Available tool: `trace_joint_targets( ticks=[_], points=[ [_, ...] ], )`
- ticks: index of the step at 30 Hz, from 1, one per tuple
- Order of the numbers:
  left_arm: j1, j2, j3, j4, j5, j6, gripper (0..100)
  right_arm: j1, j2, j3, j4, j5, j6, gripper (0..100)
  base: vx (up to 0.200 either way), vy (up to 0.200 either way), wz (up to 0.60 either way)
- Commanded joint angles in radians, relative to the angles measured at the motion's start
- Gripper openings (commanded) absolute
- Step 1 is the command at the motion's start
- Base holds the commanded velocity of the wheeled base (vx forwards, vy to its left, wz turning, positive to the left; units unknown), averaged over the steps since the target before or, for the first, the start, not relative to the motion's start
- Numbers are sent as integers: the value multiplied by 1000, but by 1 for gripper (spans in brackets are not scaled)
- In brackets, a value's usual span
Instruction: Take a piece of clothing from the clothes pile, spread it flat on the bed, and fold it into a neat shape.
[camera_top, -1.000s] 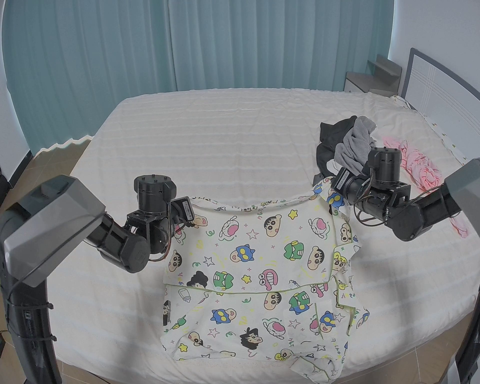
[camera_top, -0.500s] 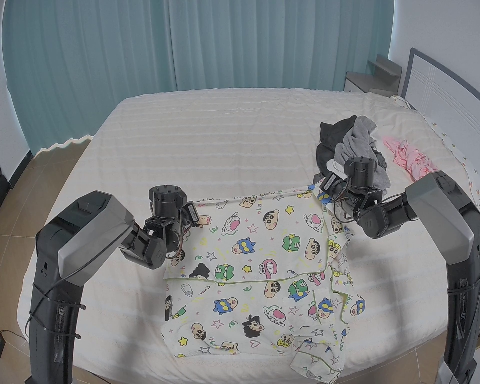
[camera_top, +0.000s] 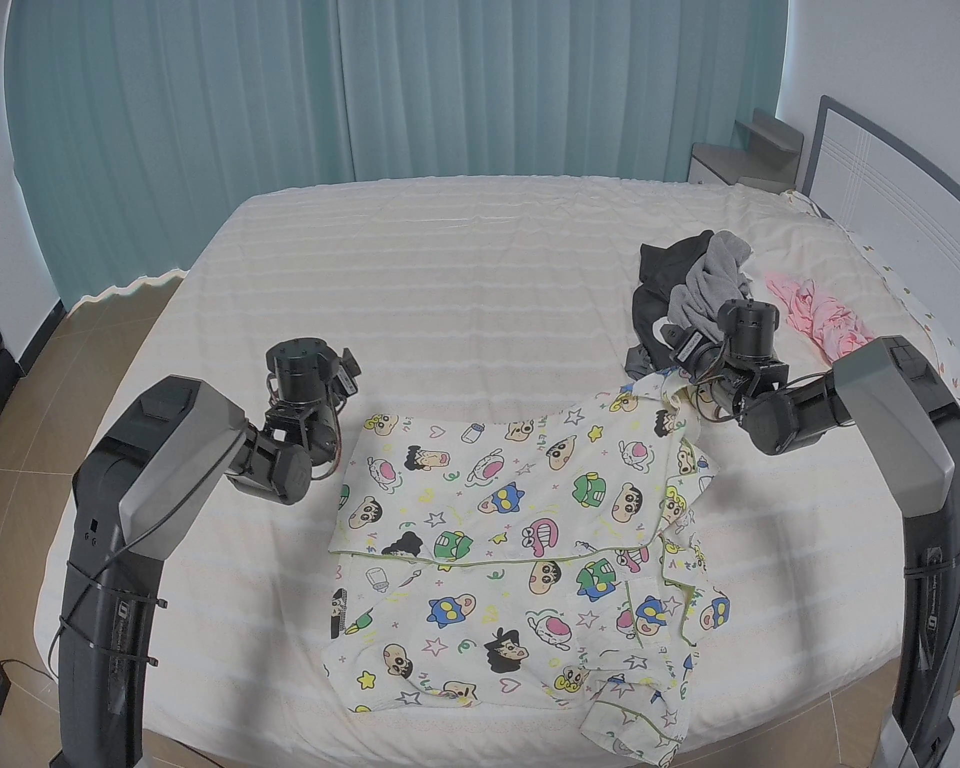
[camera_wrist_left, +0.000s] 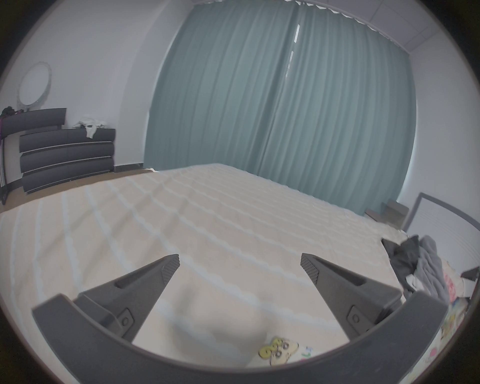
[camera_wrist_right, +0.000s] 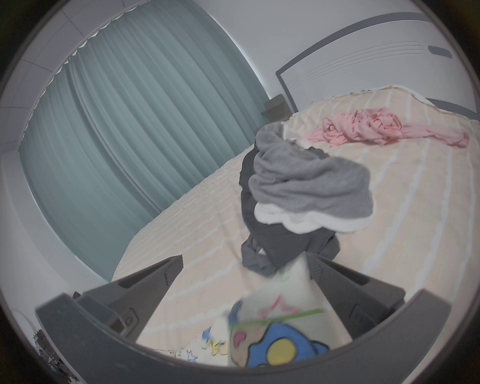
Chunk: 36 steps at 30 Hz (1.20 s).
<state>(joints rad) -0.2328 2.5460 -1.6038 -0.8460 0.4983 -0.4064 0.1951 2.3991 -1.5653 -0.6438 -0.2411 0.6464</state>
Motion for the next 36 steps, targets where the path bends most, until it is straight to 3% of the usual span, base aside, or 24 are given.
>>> trace_joint_targets(
  ticks=[1,7,9,10,12,15,19,21,22,23,28,36],
  points=[
    [39,-55,10,-4,5,-3,100,-34,-63,33,55,39,-1,100,0,0,0],
    [39,-199,220,-1,-3,-31,100,-74,-91,31,79,43,13,100,0,0,0],
    [49,-289,347,1,-44,-54,100,-95,-114,34,79,40,98,100,0,0,0],
    [55,-328,409,1,-69,-71,100,-95,-114,34,79,40,98,100,0,0,0],
    [56,-385,493,1,-101,-104,100,-111,-183,133,108,69,154,100,0,0,0],
    [56,-498,667,-1,-202,-184,100,-140,-262,334,107,175,133,100,0,0,0],
    [43,-756,999,-5,-440,-373,100,-227,-417,752,-28,540,19,100,0,0,0],
    [43,-856,1098,-5,-503,-439,100,-273,-419,870,-132,683,-57,100,0,0,0],
    [43,-869,1110,-5,-512,-451,100,-279,-416,886,-151,703,-70,100,0,0,0],
    [43,-954,1179,-5,-560,-526,100,-301,-374,952,-235,786,-123,100,0,0,0],
    [41,-1070,1256,-4,-603,-680,100,-289,-256,990,-324,792,-139,100,0,0,0],
    [15,-1093,1352,-7,-609,-789,100,-266,-189,1035,-369,879,-160,100,0,0,0]
  ],
)
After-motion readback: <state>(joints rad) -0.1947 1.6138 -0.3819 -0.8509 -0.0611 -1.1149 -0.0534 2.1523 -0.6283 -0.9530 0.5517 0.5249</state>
